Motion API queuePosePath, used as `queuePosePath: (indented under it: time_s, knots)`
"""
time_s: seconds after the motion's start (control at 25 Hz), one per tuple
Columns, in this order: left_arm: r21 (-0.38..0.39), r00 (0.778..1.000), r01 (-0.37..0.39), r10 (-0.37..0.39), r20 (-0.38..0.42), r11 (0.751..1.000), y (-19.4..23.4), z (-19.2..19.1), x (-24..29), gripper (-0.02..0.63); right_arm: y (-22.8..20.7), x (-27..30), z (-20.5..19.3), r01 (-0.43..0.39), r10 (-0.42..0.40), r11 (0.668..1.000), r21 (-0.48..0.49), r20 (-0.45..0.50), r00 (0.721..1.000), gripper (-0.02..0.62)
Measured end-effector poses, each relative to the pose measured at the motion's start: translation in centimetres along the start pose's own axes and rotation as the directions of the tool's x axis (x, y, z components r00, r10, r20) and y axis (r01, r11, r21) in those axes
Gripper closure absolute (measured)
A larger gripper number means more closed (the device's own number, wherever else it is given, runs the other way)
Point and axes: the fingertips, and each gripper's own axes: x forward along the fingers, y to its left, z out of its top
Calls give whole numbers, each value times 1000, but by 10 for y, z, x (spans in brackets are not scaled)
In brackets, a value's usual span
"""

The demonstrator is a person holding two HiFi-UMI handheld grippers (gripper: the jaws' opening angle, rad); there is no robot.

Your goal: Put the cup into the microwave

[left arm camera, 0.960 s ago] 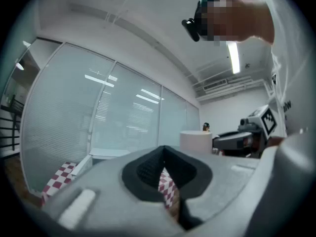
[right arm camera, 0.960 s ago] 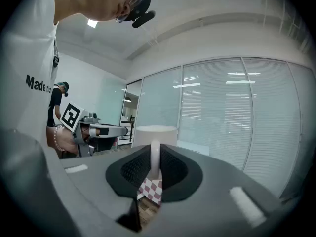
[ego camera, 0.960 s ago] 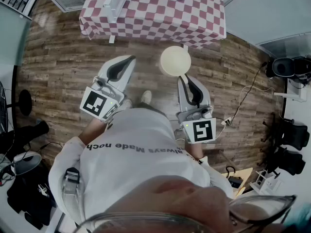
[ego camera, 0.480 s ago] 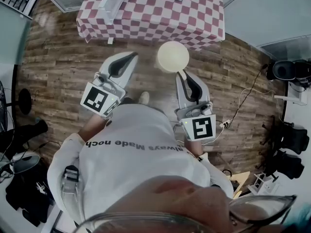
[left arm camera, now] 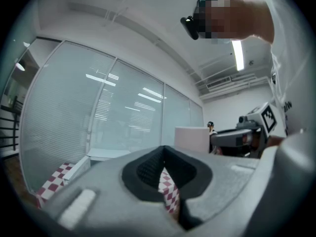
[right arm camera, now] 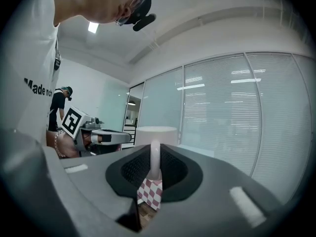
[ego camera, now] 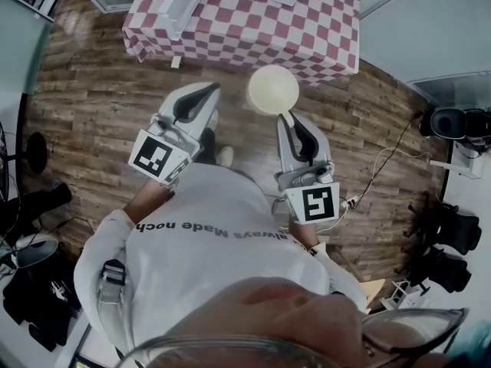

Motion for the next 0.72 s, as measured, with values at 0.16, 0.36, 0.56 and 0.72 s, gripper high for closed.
queuePosePath:
  time_s: [0.16,0.36,0.56,0.72]
  knots:
    - [-1,1000,-10,10,11,1000,24,1,6,601,-4,25,9,6,-7,1000,12,31,1000,554]
    - [-3,1000,-19,19,19,1000,64,5,21,601,-16,62,15,13,-13,1000,15,28,1000,554]
    - [-5,999,-20,20,34,1000,115,11,35,601,-24,116,20,5,-5,1000,1,22,1000,554]
    - [-18,999,-19,20,30,1000,161,7,46,601,-29,162,25,4,-4,1000,-2,22,1000,554]
